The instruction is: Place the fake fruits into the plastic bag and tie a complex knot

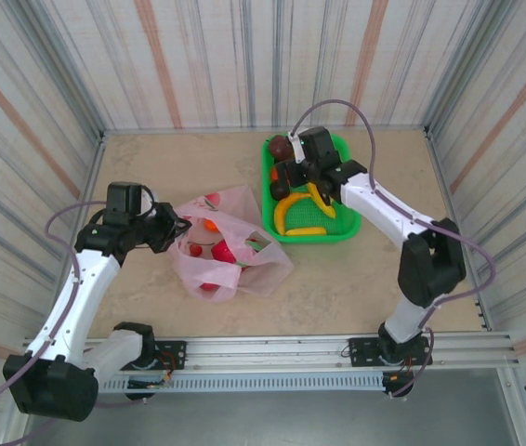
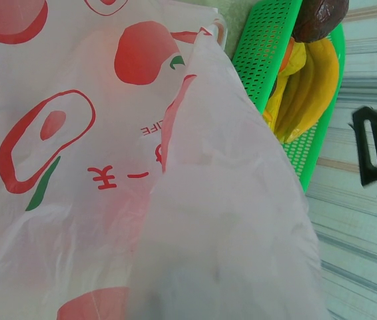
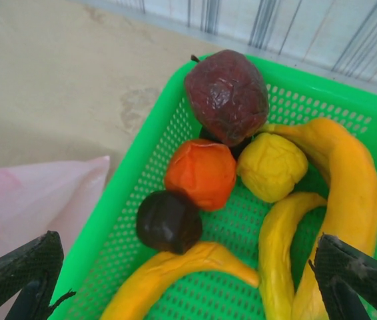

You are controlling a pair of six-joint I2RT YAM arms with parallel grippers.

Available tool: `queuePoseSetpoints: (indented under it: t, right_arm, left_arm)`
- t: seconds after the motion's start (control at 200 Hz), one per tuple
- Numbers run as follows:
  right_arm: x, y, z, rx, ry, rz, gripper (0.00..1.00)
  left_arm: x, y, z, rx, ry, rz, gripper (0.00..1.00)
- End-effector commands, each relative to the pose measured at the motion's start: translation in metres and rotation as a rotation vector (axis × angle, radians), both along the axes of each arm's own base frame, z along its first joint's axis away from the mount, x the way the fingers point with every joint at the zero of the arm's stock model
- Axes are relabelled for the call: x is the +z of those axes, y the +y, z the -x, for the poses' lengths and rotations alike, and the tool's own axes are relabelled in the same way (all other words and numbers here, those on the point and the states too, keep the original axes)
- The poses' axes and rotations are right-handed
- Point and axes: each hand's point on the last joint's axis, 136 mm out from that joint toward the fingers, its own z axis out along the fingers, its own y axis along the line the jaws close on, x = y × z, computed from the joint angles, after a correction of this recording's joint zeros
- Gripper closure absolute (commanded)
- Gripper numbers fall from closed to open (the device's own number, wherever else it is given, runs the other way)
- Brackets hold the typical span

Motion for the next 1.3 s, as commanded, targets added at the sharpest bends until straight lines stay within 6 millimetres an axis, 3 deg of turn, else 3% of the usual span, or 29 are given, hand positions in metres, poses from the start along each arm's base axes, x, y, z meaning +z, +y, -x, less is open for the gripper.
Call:
queuePoseSetpoints:
  t: [0.0, 0.471, 0.501, 0.591, 1.172, 1.297]
  right_arm:
    - [-0.008, 0.005, -0.022, 0.106, -0.003, 0.042, 0.01]
    - [-0.064, 0.020, -0.094, 0.209, 0.006, 0.199, 0.01]
    - [-0.055, 0.022, -0.103, 0.207, -0.021, 0.203, 0.01]
    - [-0.062, 0.023, -0.113, 0.209, -0.020, 0.231, 0.01]
    - [-0.100, 0.034, -0.139, 0.222, 0.020, 0.261, 0.00]
    - [-0.101, 0.035, -0.140, 0.224, 0.019, 0.252, 0.08]
  left_arm:
    - [0.003, 0.002, 0.000, -0.014, -0.014, -0.013, 1.00]
    - [0.003, 0.002, 0.001, -0.011, -0.009, -0.014, 1.00]
    - [0.004, 0.002, 0.002, -0.013, -0.011, -0.013, 1.00]
    - [0.005, 0.003, 0.002, -0.009, -0.011, -0.011, 1.00]
    - [0.002, 0.005, 0.005, -0.002, 0.001, -0.026, 1.00]
    - [0.001, 0.005, 0.004, -0.004, 0.005, -0.027, 1.00]
